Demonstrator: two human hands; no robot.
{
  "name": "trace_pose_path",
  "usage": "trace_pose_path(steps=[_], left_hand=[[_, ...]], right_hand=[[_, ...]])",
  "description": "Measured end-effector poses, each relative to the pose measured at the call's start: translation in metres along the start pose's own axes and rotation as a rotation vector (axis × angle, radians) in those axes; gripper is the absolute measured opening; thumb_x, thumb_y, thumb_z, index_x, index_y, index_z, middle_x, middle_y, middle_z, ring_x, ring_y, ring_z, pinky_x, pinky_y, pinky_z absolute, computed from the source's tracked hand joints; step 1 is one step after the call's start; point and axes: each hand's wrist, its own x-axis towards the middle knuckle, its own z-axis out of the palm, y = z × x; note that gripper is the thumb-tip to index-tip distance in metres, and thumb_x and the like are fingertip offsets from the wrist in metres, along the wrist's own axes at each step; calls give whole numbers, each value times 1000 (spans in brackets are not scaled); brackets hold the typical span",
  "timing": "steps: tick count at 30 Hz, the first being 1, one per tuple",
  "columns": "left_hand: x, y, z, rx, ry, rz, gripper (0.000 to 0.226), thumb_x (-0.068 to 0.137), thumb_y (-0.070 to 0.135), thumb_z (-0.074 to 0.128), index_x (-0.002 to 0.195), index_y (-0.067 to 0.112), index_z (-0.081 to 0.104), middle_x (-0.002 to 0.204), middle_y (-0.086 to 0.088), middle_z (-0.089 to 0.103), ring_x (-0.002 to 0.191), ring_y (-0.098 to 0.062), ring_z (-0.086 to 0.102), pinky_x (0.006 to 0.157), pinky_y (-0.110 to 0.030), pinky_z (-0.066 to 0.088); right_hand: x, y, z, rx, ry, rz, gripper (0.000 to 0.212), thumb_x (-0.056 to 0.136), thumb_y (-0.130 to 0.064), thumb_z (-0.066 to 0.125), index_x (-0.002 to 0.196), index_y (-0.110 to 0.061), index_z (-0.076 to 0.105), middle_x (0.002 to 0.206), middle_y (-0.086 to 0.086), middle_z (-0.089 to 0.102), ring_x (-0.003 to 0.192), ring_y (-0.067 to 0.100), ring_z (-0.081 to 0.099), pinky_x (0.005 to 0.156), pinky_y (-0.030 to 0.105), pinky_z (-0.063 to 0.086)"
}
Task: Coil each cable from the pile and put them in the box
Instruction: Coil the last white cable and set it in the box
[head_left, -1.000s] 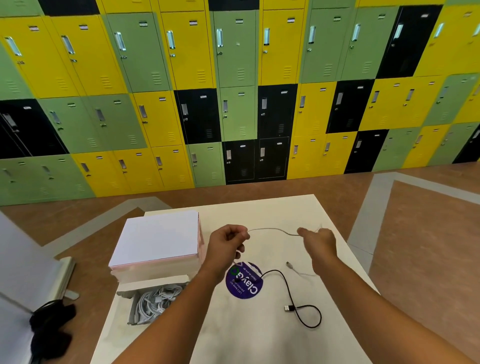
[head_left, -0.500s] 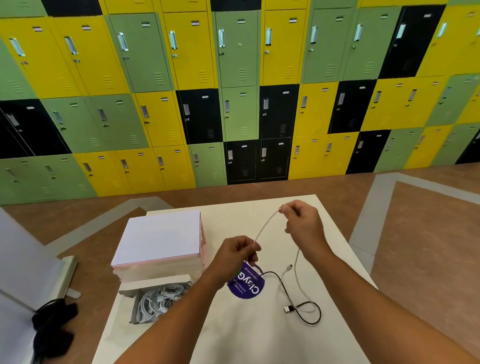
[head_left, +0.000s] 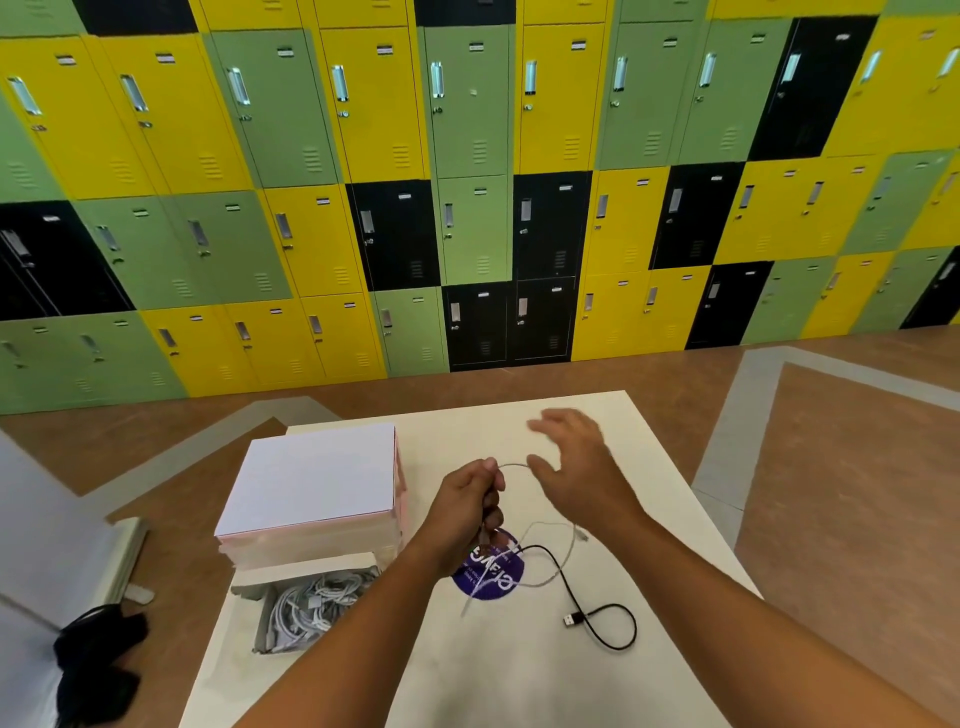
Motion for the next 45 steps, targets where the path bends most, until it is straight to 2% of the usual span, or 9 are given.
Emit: trace_pose_path(steps=[4,6,10,16,30,35,38,41,45], left_hand=[[0,5,4,38,-46,10,36,107,36,41,85,11,54,60,2,27,52,-12,20,47,-23,19],[0,5,1,108,-55,-9,39,107,38,42,82,12,57,60,1,28,53,-13,21,48,-25,19],[-3,7,-3,134,-93,-77,43,107,39,43,78,12,60,60,-1,34,53,-13,27,48,-25,24],[-1,24,1,-225,-85,-122,40,107,30,38,72,15,49,57,3,22,48,-10,14,39,-19,15],[19,22,12,-547,235,70,40,110,23,33,76,10,50,55,1,34,48,-11,32,51,-27,33],[19,12,15,-255,323,185,39,109,16,36,77,7,57,54,3,41,53,-12,41,60,-28,46],[17,5,13,26,265,255,39,108,16,40,76,9,61,57,0,46,59,-14,45,60,-24,46],[13,-1,6,265,133,284,38,108,21,40,84,1,62,71,-12,58,69,-19,53,61,-29,45],[8,2,0,280,3,200,41,110,24,37,88,1,64,69,-10,58,64,-15,57,70,-33,52]], right_hand=[[-2,-5,6,113,-236,59,19,98,-21,57,109,-18,72,97,-5,71,91,13,66,85,37,53],[1,-3,1,183,-203,105,17,98,-20,58,97,-15,74,81,-9,68,76,8,65,75,32,52],[4,-2,-2,273,-103,135,14,95,-27,64,93,-21,76,82,-12,70,76,3,61,71,28,49],[-4,8,1,411,-251,280,20,98,-26,60,90,-19,77,54,-9,51,41,1,40,47,17,31],[-36,-4,35,339,-609,344,26,102,-23,48,93,-14,70,61,7,52,46,14,44,44,24,36],[-30,-24,28,92,-676,152,34,101,-33,50,68,-22,49,68,-1,53,62,13,49,57,29,37],[-21,-36,16,17,-646,45,21,100,-28,47,84,-18,58,87,2,63,77,18,60,61,28,43],[-10,-41,-2,-17,-527,1,20,97,-23,50,84,-22,65,76,-4,62,71,16,60,61,30,44],[2,-34,-20,1,-356,34,17,94,-27,58,84,-25,72,84,-5,70,80,12,63,70,34,52]])
